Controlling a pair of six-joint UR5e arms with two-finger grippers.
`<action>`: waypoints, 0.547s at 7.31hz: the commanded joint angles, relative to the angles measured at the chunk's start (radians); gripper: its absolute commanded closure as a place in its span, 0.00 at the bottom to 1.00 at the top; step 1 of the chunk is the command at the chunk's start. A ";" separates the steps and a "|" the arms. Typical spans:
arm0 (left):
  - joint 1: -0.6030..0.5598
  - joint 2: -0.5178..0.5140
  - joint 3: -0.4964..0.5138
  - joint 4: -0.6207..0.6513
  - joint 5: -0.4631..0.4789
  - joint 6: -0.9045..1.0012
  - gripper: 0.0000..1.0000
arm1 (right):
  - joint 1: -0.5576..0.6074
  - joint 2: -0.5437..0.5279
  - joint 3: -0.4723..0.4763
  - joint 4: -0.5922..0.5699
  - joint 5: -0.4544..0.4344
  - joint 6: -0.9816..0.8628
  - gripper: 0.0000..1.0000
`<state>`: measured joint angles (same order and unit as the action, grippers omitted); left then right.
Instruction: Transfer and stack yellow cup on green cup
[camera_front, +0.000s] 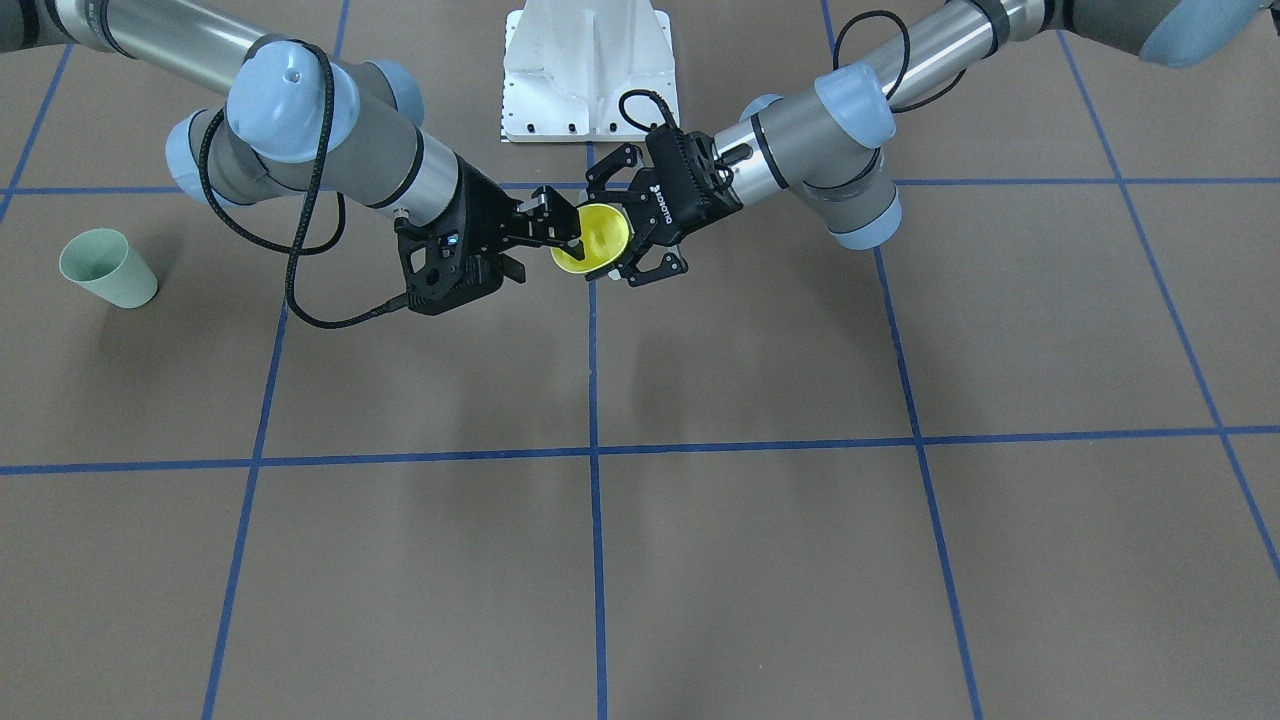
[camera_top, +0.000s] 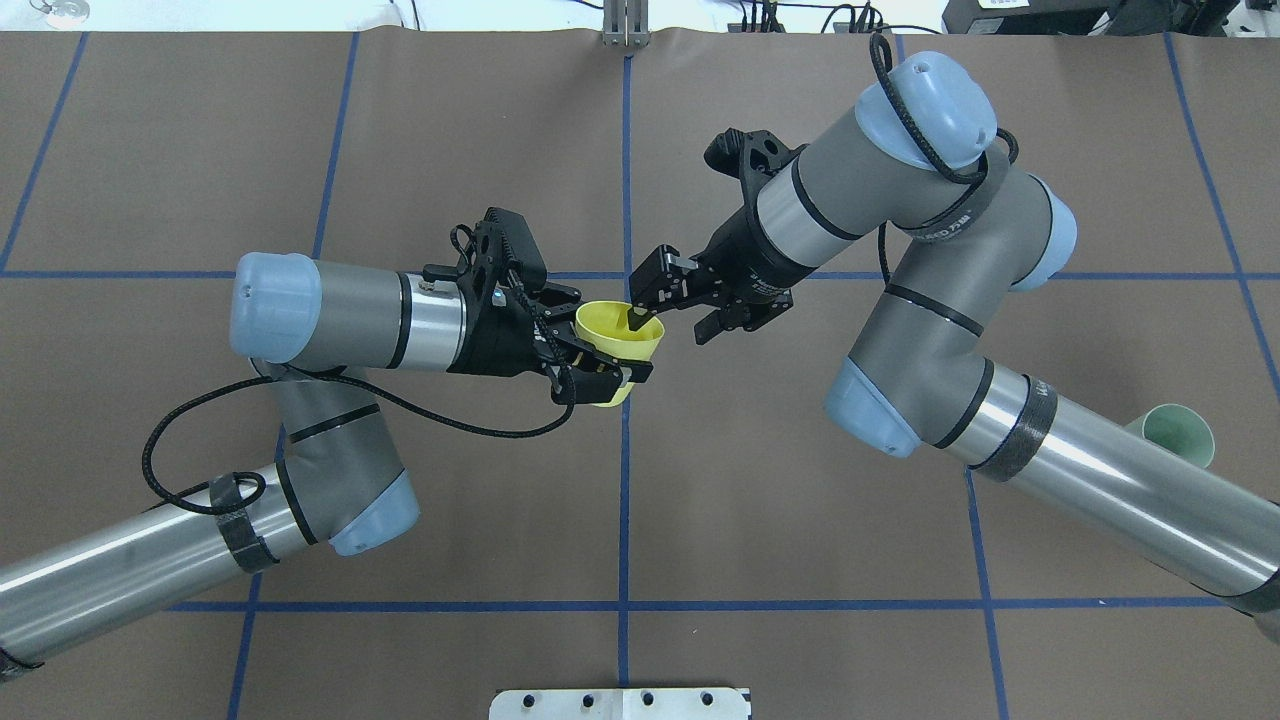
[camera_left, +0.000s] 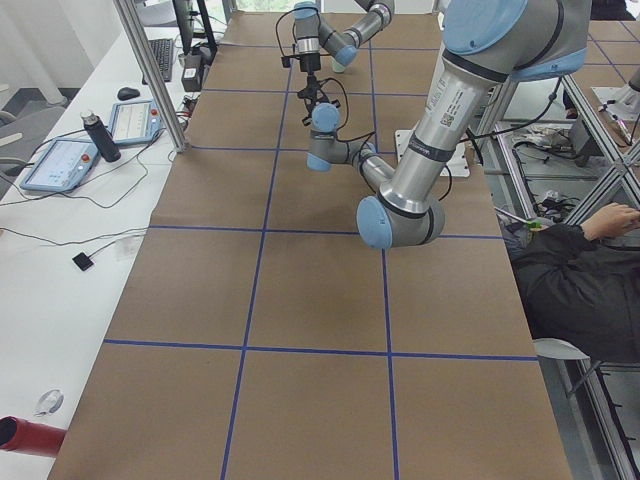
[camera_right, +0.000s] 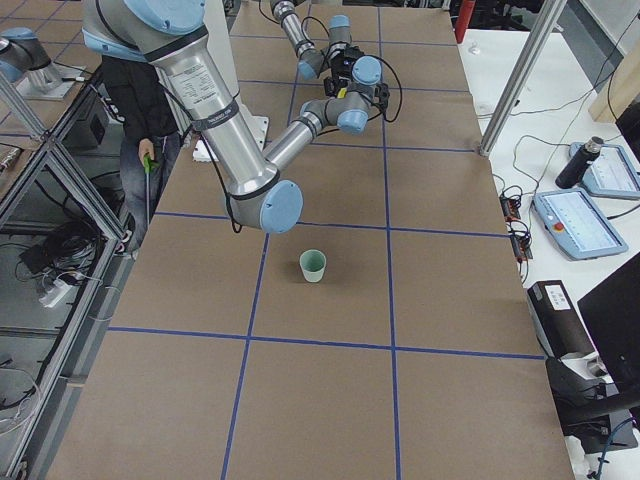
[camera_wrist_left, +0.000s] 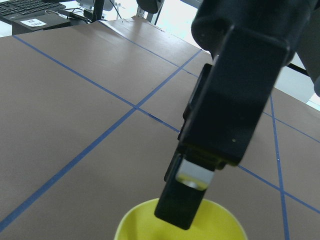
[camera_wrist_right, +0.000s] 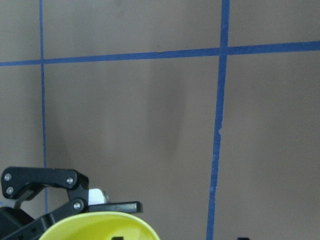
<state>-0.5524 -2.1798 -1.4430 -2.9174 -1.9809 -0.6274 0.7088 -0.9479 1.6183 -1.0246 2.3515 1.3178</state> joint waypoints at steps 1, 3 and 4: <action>0.014 -0.021 0.021 0.004 0.002 0.000 0.76 | 0.000 0.000 0.002 0.000 0.000 0.023 0.33; 0.014 -0.032 0.049 0.004 0.002 0.002 0.76 | 0.000 -0.003 0.002 0.001 0.015 0.023 0.43; 0.012 -0.035 0.055 0.001 0.002 0.002 0.76 | 0.000 -0.003 0.002 0.001 0.014 0.023 0.47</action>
<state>-0.5393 -2.2103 -1.3990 -2.9142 -1.9789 -0.6264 0.7087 -0.9505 1.6197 -1.0237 2.3635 1.3400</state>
